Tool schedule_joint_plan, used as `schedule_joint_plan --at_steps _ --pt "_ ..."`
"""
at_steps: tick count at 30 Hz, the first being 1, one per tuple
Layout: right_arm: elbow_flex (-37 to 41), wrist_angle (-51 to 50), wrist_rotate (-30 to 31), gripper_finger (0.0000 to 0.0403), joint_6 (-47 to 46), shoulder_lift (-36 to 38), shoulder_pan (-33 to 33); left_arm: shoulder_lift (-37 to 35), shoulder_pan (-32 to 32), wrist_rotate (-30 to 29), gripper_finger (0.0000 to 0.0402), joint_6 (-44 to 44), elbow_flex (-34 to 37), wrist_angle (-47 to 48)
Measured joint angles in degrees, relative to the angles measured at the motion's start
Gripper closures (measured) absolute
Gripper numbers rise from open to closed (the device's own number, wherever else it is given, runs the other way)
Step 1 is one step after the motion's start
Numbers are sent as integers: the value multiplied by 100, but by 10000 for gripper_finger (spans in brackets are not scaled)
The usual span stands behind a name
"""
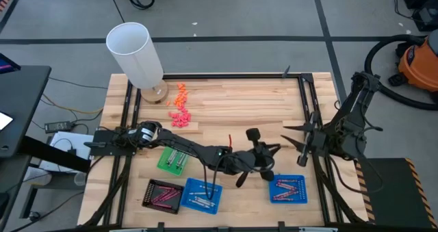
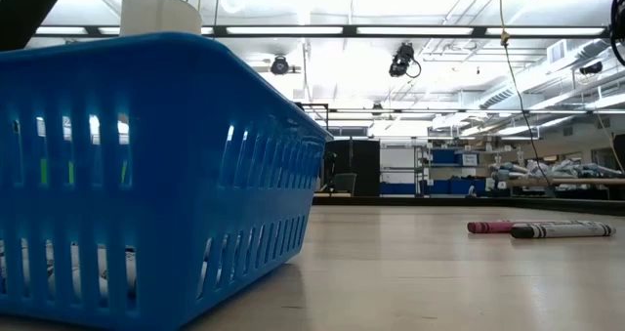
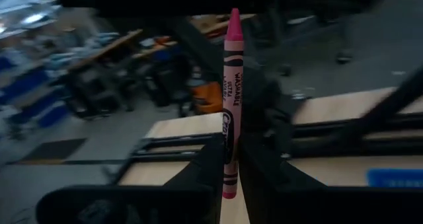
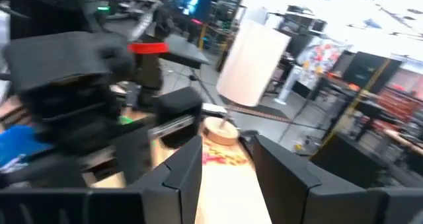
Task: Sort crayons
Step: Put the pink crayon into the right blue bin
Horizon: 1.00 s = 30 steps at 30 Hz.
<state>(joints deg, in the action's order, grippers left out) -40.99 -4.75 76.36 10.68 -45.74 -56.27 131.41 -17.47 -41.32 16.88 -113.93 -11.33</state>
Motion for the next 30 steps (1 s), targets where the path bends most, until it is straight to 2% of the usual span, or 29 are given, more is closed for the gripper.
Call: schedule_joint_plan --at_steps 3,9,15,20,23,30 --pt "0 -1 -223 258 -44 -2 0 0 0 -434 359 170 0 -170" --pt "0 18 -203 258 -109 0 -2 0 -16 -900 359 683 7 -690" --pt "0 145 124 258 82 -4 -2 -4 -55 -1053 359 984 7 -1069" --pt "0 526 839 258 422 -3 -4 -4 -78 -1053 359 1014 7 -1088" --pt "0 533 1145 258 415 -2 -2 -4 -111 -1231 359 1365 7 -1330" --pt "0 468 601 258 93 -7 -154 -7 -193 -1972 359 2649 0 -1967"
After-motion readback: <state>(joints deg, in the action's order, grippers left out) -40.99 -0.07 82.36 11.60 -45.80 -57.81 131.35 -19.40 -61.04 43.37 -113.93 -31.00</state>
